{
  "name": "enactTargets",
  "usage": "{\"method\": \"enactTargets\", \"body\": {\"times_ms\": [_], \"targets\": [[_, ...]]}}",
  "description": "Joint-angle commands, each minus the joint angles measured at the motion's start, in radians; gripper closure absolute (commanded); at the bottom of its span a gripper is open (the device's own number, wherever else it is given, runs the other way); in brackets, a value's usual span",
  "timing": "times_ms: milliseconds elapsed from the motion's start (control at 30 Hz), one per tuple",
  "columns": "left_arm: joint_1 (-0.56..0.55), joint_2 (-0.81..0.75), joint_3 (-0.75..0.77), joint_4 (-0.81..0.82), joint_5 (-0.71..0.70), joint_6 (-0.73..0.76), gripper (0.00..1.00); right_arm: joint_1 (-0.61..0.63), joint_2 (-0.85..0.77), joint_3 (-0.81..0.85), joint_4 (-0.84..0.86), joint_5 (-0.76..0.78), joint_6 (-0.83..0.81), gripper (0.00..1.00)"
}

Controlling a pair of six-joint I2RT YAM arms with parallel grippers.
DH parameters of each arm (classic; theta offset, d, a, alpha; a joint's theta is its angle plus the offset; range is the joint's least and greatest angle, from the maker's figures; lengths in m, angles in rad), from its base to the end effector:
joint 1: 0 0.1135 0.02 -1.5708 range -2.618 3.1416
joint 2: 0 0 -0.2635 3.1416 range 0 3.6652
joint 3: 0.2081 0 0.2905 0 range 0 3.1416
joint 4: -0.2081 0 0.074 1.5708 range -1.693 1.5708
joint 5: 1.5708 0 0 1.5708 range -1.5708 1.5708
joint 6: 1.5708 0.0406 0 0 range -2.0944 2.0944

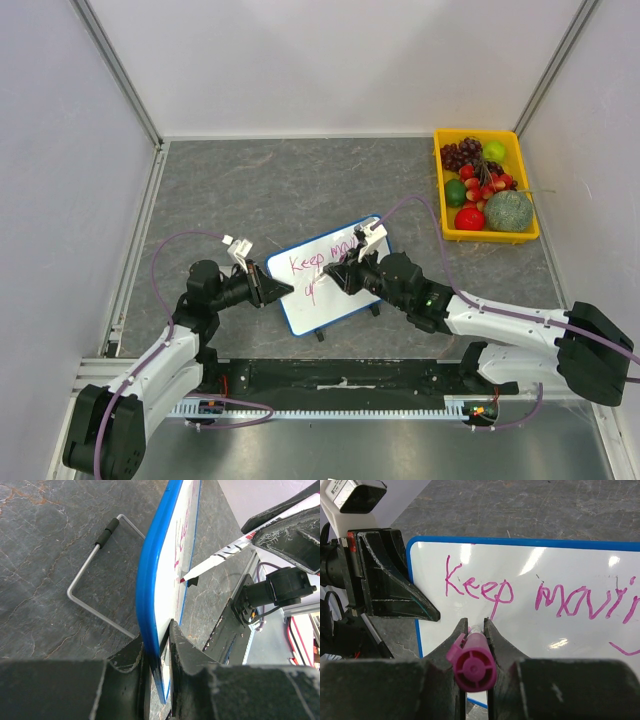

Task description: Write a sentence on the whiteboard

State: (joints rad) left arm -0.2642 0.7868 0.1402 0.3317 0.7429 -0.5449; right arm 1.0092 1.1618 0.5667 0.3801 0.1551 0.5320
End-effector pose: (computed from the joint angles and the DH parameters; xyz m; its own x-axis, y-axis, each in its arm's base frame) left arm 0.1818 -0.0776 0.1446 -0.6772 -0.2123 -0.7045 0.5405 0.5063 -0.6720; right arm 0.1628 0.2470 0.2213 -0.4813 0.1761 -0.8587 -0.5938 0.6551 0.4672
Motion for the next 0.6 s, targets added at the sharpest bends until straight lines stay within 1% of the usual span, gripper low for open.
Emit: {"method": "enactTargets", "body": {"times_ms": [0, 567], "targets": [[0.005, -0.001, -0.008, 0.02, -0.056, 0.074, 0.98, -0.009, -0.005, 0.004, 0.008, 0.029, -0.006, 1.0], [0.005, 0.002, -0.007, 0.02, -0.054, 0.072, 0.98, -0.012, -0.039, -0.041, -0.046, 0.035, -0.02, 1.0]]}}
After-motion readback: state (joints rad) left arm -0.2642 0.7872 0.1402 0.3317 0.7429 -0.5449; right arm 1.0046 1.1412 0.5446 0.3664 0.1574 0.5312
